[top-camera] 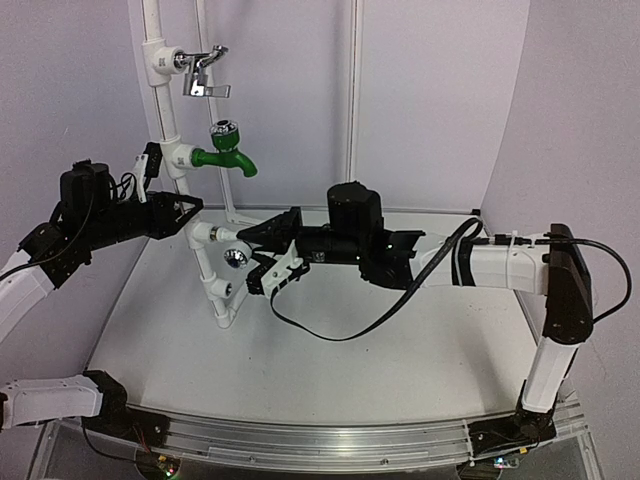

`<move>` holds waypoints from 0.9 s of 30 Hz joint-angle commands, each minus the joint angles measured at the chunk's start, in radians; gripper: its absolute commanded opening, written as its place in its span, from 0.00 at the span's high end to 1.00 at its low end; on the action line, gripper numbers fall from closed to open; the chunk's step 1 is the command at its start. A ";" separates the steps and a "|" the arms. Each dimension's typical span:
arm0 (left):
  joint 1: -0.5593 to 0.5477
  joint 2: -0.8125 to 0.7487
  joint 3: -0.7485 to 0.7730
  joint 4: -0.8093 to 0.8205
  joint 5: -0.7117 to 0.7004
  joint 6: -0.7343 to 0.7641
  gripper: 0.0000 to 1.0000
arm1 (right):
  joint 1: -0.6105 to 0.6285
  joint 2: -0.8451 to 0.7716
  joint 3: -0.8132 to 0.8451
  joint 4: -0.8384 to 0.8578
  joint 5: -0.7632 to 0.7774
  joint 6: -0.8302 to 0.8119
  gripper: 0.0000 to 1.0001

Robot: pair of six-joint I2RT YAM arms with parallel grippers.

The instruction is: Install the water faucets

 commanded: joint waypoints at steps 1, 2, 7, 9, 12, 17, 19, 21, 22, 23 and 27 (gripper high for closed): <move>-0.015 -0.034 -0.001 0.031 0.128 -0.231 1.00 | 0.002 0.018 -0.009 0.113 -0.003 0.036 1.00; -0.015 -0.034 0.001 0.031 0.121 -0.240 1.00 | 0.002 0.019 -0.013 0.121 -0.001 0.037 1.00; -0.015 -0.032 0.006 0.037 0.088 -0.305 1.00 | 0.006 0.023 -0.022 0.129 0.008 0.034 1.00; -0.016 -0.034 0.007 0.045 0.089 -0.313 1.00 | 0.007 0.026 -0.024 0.125 0.011 0.032 1.00; -0.016 -0.035 0.007 0.055 0.098 -0.326 1.00 | 0.008 0.027 -0.026 0.124 0.015 0.033 1.00; -0.016 -0.034 0.004 0.062 0.098 -0.338 1.00 | 0.021 0.035 -0.019 0.106 0.013 0.028 1.00; -0.015 -0.034 0.004 0.064 0.101 -0.337 1.00 | 0.028 0.038 -0.015 0.094 0.016 0.016 1.00; -0.016 -0.032 0.005 0.064 0.107 -0.334 1.00 | 0.028 0.041 -0.004 0.084 0.022 0.019 1.00; -0.016 -0.033 0.005 0.065 0.108 -0.333 1.00 | 0.028 0.042 0.000 0.076 0.024 0.020 1.00; -0.016 -0.034 0.004 0.066 0.108 -0.332 1.00 | 0.028 0.044 0.002 0.067 0.026 0.019 1.00; -0.016 -0.036 0.000 0.065 0.127 -0.328 1.00 | 0.028 0.055 0.010 0.061 0.045 0.021 1.00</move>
